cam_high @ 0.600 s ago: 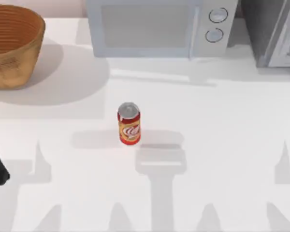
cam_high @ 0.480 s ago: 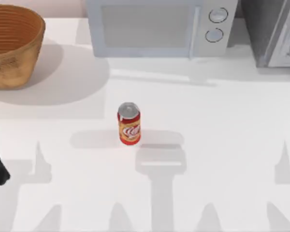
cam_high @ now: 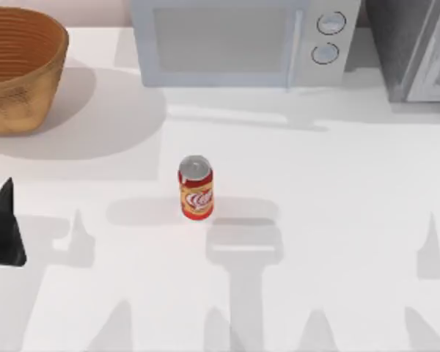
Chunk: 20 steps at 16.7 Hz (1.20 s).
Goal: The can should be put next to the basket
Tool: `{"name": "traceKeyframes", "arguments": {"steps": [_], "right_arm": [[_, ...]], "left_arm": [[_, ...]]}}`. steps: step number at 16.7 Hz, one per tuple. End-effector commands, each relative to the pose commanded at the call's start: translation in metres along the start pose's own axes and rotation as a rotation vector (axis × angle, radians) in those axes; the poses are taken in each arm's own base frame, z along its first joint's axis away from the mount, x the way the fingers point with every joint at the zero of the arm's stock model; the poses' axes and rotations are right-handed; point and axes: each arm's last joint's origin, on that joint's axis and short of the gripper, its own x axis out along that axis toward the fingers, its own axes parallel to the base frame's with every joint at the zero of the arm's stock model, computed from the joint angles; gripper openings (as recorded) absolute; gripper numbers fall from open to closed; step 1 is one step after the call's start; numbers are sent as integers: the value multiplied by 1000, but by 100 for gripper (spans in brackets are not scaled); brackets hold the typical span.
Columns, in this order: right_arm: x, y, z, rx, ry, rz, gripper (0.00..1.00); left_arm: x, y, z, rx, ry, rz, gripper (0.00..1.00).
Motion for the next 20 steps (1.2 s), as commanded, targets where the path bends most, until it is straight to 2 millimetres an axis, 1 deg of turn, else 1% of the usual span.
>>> {"name": "traceKeyframes", "arguments": {"steps": [3,5,8,11,13,15,18,20], "right_arm": [[0,0,0,0,0,0,100],[0,0,0,0,0,0,100],[0,0,0,0,0,0,100],[0,0,0,0,0,0,100],[0,0,0,0,0,0,100],[0,0,0,0,0,0,100],[0,0,0,0,0,0,100],[0,0,0,0,0,0,100]], "left_arm": [[12,-7,37,41,162,-68,100],[28,-14,64,77,283,-116,100],[63,-32,99,145,475,-192,100],[109,-58,122,227,669,-267,100],[141,-80,129,287,794,-314,100],[172,-105,128,347,910,-357,100],[211,-141,118,433,1060,-410,100],[231,-162,107,481,1139,-437,100]]}}
